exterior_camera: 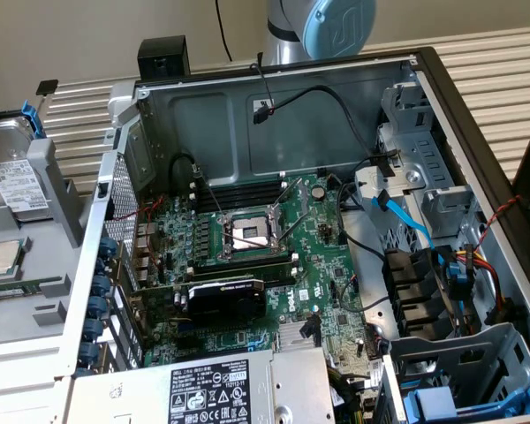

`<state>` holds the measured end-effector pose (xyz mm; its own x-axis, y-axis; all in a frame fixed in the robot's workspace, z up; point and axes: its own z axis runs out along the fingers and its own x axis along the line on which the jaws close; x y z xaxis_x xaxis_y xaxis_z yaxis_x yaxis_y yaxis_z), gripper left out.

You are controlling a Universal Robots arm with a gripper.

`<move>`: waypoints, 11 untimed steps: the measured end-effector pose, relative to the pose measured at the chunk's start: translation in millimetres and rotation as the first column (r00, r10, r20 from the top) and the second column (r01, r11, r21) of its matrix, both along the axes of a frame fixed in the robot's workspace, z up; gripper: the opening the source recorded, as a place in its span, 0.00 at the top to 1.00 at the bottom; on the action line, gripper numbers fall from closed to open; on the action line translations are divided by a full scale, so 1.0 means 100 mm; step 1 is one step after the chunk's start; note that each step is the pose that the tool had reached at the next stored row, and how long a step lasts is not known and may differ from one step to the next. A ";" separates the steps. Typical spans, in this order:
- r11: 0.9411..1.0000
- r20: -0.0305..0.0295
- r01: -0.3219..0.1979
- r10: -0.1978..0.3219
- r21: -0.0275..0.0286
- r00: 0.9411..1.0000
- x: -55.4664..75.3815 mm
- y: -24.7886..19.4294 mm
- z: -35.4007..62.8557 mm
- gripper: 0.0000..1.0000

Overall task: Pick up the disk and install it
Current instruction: 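Pick up the disk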

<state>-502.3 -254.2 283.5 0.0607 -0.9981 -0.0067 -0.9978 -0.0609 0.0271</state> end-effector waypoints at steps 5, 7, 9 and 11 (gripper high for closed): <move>1.000 0.002 0.008 -0.008 0.004 1.000 -0.01 0.000 -0.005 0.34; 1.000 0.002 0.019 -0.019 0.005 1.000 -0.01 0.000 -0.006 0.34; 0.999 0.002 0.034 -0.034 0.005 0.999 -0.01 0.000 -0.008 0.34; 0.999 0.002 0.037 -0.037 0.007 0.999 -0.01 0.000 -0.008 0.34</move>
